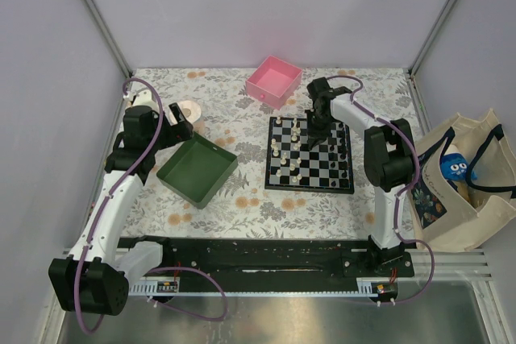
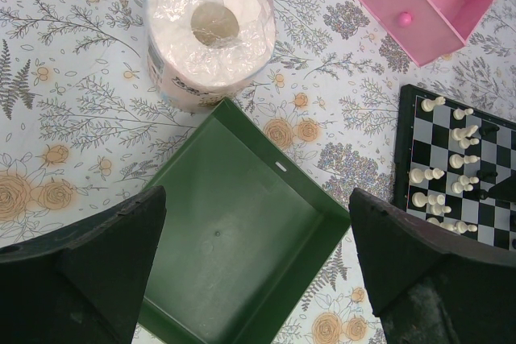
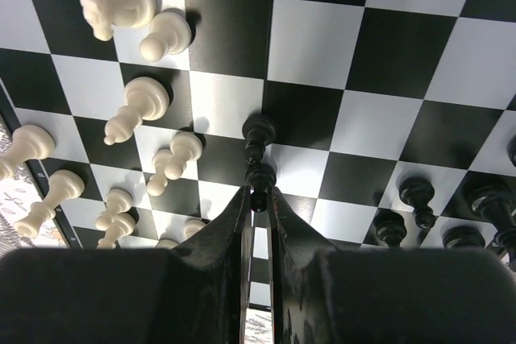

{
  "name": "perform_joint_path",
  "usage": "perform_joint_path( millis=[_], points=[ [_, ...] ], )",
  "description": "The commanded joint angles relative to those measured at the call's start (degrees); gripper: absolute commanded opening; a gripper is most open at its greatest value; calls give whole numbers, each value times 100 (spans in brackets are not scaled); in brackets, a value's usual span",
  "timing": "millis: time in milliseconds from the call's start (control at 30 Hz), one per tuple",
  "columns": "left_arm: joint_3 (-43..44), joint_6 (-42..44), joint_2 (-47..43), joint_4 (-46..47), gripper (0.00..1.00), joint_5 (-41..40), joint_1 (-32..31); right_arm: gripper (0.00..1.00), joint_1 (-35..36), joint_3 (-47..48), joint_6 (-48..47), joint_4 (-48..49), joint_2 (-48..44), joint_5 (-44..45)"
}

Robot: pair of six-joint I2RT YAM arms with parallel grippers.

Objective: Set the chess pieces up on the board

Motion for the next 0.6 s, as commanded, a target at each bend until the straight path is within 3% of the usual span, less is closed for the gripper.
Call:
perform_joint_path(
  millis=[0, 567],
  points=[
    [51, 51, -62, 188, 99, -21, 21, 13, 16, 195, -117, -156, -329, 287],
    [25, 42, -106, 197, 99, -29, 21, 13, -766, 292, -117, -95, -321, 507]
  ],
)
